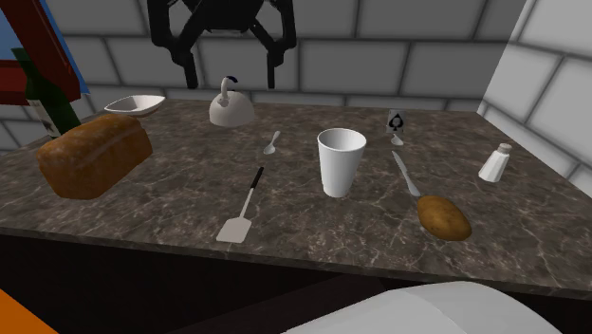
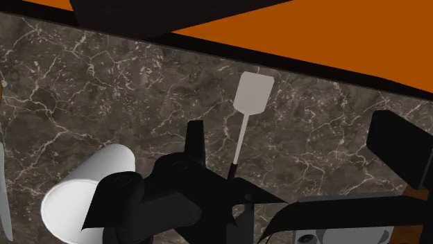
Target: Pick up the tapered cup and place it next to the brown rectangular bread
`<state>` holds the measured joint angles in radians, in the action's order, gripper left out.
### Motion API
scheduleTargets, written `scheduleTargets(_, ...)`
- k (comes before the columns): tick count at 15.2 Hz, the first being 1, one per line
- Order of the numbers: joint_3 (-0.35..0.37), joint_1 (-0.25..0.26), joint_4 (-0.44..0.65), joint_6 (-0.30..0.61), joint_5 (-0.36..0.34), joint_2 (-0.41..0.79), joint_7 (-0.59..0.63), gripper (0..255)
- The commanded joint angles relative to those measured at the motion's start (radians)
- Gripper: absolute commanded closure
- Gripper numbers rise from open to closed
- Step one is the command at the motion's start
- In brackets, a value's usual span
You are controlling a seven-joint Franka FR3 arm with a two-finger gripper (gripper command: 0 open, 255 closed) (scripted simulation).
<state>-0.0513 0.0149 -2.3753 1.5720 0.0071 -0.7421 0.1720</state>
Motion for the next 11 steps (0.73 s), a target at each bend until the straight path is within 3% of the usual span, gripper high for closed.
scheduleTargets(1,0.000,0.000,0.000,0.000,0.000,0.000,0.000,0)
scheduleTargets(11,-0.211,-0.057,-0.013,0.210,-0.081,0.179,-0.232,0)
